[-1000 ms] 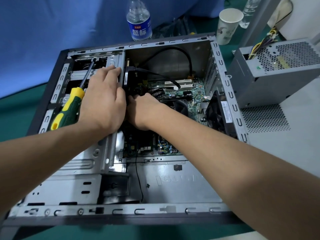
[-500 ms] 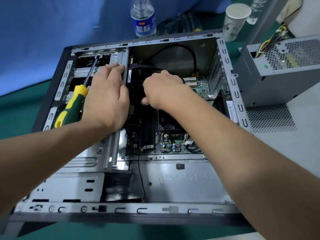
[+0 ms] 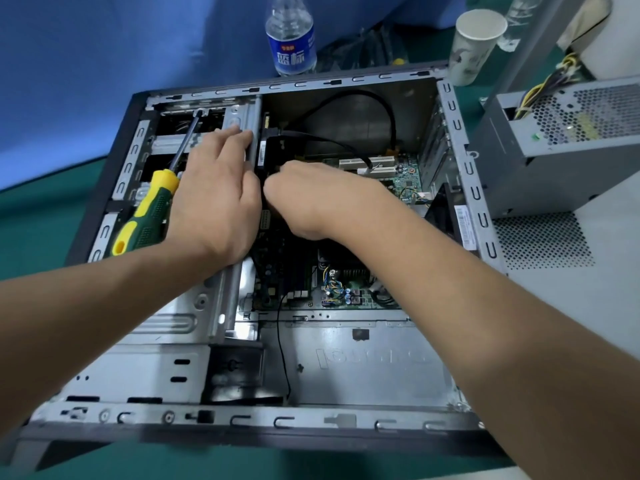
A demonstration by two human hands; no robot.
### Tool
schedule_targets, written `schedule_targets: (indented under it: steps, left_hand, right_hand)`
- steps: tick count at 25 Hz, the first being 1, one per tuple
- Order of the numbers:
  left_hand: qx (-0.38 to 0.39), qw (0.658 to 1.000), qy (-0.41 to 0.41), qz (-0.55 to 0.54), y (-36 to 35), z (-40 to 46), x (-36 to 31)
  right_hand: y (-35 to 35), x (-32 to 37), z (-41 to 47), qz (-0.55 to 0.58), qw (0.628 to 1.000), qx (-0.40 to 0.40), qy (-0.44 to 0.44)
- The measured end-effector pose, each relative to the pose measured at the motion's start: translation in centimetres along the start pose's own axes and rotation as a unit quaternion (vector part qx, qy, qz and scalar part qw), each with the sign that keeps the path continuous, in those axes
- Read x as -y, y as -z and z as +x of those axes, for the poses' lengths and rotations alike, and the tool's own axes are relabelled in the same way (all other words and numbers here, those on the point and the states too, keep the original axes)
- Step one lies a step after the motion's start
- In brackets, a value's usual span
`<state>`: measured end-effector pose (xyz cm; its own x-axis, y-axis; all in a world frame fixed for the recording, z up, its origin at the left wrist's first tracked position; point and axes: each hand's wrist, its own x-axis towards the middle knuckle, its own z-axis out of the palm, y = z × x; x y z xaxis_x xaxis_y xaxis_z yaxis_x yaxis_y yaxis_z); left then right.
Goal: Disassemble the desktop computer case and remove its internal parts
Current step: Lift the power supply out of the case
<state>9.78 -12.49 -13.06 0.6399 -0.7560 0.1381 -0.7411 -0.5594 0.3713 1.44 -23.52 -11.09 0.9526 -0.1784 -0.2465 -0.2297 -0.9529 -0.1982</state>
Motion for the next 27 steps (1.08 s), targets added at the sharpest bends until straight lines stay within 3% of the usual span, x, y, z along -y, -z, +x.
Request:
schedule_targets:
  steps: [3,5,7,9,12,15,21,27]
  left_hand:
    - [-0.006,1.0,0.002,0.001,0.0,-0.1,0.1]
    - [-0.006,1.0,0.003,0.001,-0.1,-0.1,0.1]
    - [-0.006,1.0,0.002,-0.001,-0.1,-0.1,0.0]
    - [-0.005,1.0,0.004,-0.001,0.0,-0.1,0.0]
    - [-0.001,1.0,0.003,-0.001,0.1,-0.1,-0.1]
    - [-0.001,1.0,0.002,0.0,0.1,0.0,0.0]
    - [-0.009,1.0,0.005,0.002,0.0,0.0,-0.1]
    - [-0.013,1.0,-0.002,-0.007,0.0,0.0,0.1]
  right_hand:
    - [-1.6,1.3,0.5,-0.071,0.987,0.143,0.004]
    - [-2.1,2.0,1.2,-0.067,0.976,0.201,-0.053]
    - [-1.8,1.3,1.8,-0.051,0.975,0.178,-0.126]
    - [-1.4,0.3,1.9,-0.05,0.982,0.111,-0.144]
    - [-1.8,0.8,1.2,-0.033,0.996,0.079,-0.02]
    - [-2.2,1.9,0.7,-0.037,0.988,0.124,0.084]
    - [-4.4,1.0,3.3,0.001,0.997,0.01,0.072]
    - [-5.5,0.2,3.8,0.039,0.997,-0.029,0.065]
